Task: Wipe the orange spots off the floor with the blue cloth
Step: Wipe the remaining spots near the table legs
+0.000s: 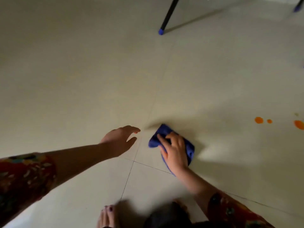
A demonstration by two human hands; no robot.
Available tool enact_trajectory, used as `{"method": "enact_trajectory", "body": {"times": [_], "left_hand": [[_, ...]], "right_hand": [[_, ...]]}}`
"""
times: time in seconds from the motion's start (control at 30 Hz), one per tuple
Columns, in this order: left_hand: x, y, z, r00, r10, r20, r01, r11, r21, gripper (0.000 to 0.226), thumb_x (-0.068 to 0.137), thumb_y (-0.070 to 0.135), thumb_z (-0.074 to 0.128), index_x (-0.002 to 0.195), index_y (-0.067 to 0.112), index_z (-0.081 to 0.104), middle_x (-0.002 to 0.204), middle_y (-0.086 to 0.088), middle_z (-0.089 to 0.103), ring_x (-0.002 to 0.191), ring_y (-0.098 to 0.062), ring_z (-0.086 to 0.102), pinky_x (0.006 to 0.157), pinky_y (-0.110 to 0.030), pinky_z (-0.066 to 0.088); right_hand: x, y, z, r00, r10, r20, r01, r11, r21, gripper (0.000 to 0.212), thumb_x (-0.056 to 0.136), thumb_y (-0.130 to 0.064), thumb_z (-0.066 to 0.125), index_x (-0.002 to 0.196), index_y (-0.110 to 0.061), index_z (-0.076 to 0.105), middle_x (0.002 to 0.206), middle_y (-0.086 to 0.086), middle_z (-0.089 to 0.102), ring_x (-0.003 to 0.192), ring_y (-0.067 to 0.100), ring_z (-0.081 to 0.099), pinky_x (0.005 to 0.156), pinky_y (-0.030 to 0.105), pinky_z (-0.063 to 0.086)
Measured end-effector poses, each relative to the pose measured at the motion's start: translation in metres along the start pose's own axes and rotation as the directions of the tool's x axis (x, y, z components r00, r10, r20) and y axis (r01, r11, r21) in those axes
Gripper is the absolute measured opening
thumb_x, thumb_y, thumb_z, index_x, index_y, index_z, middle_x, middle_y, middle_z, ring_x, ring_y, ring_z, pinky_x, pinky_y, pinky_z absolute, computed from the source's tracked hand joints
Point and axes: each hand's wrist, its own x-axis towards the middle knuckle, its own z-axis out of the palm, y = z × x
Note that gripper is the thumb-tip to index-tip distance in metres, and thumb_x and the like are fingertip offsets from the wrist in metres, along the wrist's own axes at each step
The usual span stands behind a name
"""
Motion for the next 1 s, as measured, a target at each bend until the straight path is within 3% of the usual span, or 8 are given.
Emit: {"method": "enact_trajectory", "body": {"times": [0.07, 0.13, 0.2, 0.27, 0.33, 0.43, 0.7, 1.0], "left_hand": [[0.007, 0.01, -0.007, 0.999, -0.01, 0.042, 0.012, 0.998, -0.063, 0.032, 0.096, 0.034, 0.048, 0.127, 0.038, 0.051, 0.123, 0.022, 0.057, 0.108, -0.005, 0.056, 0.084, -0.022, 0.044], [0.019, 0.022, -0.01, 0.999, -0.029, 0.017, 0.032, 0.982, -0.188, 0.028, 0.095, 0.033, 0.05, 0.122, 0.039, 0.055, 0.117, 0.023, 0.059, 0.106, -0.003, 0.057, 0.082, -0.023, 0.046], [0.036, 0.036, -0.009, 0.998, -0.057, -0.011, 0.05, 0.946, -0.319, 0.026, 0.095, 0.03, 0.05, 0.12, 0.035, 0.058, 0.114, 0.019, 0.061, 0.102, -0.006, 0.059, 0.075, -0.023, 0.046], [0.055, 0.054, -0.002, 0.996, -0.089, 0.004, 0.08, 0.886, -0.456, 0.023, 0.095, 0.027, 0.05, 0.115, 0.034, 0.06, 0.114, 0.014, 0.063, 0.095, -0.012, 0.062, 0.07, -0.023, 0.046], [0.068, 0.068, 0.004, 0.993, -0.111, 0.037, 0.113, 0.815, -0.568, 0.02, 0.095, 0.026, 0.051, 0.11, 0.033, 0.061, 0.114, 0.008, 0.065, 0.094, -0.018, 0.063, 0.072, -0.024, 0.045], [0.082, 0.101, 0.013, 0.993, -0.013, 0.121, 0.089, 0.76, -0.644, 0.022, 0.096, 0.023, 0.049, 0.114, 0.026, 0.061, 0.114, 0.005, 0.065, 0.098, -0.017, 0.063, 0.074, -0.019, 0.042], [0.081, 0.139, 0.023, 0.933, 0.218, 0.286, 0.02, 0.762, -0.647, 0.021, 0.097, 0.018, 0.048, 0.111, 0.024, 0.062, 0.112, 0.002, 0.067, 0.098, -0.017, 0.064, 0.073, -0.017, 0.042], [0.065, 0.174, 0.037, 0.883, 0.305, 0.356, -0.026, 0.79, -0.612, 0.022, 0.096, 0.011, 0.048, 0.11, 0.014, 0.064, 0.102, 0.001, 0.069, 0.1, -0.026, 0.064, 0.077, -0.017, 0.042]], "right_hand": [[-0.003, -0.013, -0.011, 1.0, -0.011, 0.001, 0.011, 0.998, 0.062, 0.029, 0.091, -0.032, 0.05, 0.112, -0.021, 0.067, 0.095, 0.0, 0.061, 0.087, 0.023, 0.054, 0.083, 0.036, 0.042], [0.009, -0.02, -0.033, 0.94, 0.334, 0.066, -0.333, 0.861, 0.384, 0.028, 0.094, -0.034, 0.046, 0.096, -0.012, 0.065, 0.087, -0.001, 0.061, 0.081, 0.018, 0.053, 0.077, 0.033, 0.041], [0.025, -0.017, -0.073, 0.705, 0.625, 0.335, -0.616, 0.306, 0.726, 0.022, 0.097, -0.033, 0.051, 0.095, -0.014, 0.063, 0.095, 0.003, 0.067, 0.086, 0.017, 0.06, 0.079, 0.032, 0.045], [0.029, -0.008, -0.115, 0.574, 0.532, 0.622, -0.526, -0.343, 0.778, 0.018, 0.091, -0.036, 0.063, 0.089, -0.018, 0.065, 0.085, 0.002, 0.069, 0.079, 0.015, 0.064, 0.076, 0.029, 0.051], [0.024, -0.005, -0.15, 0.579, 0.463, 0.671, -0.327, -0.622, 0.711, 0.031, 0.086, -0.048, 0.063, 0.084, -0.018, 0.067, 0.077, 0.001, 0.062, 0.075, 0.014, 0.062, 0.074, 0.027, 0.051], [0.001, -0.002, -0.191, 0.508, 0.549, 0.664, -0.285, -0.62, 0.731, 0.058, 0.091, -0.062, 0.044, 0.116, -0.017, 0.07, 0.116, 0.008, 0.069, 0.102, 0.028, 0.068, 0.09, 0.042, 0.052], [-0.036, 0.016, -0.244, 0.207, 0.792, 0.574, -0.662, -0.319, 0.678, 0.035, 0.095, -0.016, 0.058, 0.129, -0.008, 0.053, 0.116, 0.012, 0.064, 0.097, 0.025, 0.062, 0.074, 0.037, 0.049], [-0.064, 0.068, -0.32, 0.274, 0.893, 0.357, -0.709, -0.063, 0.702, 0.027, 0.098, -0.01, 0.05, 0.123, -0.02, 0.053, 0.101, 0.005, 0.065, 0.092, 0.022, 0.062, 0.073, 0.035, 0.049]]}}
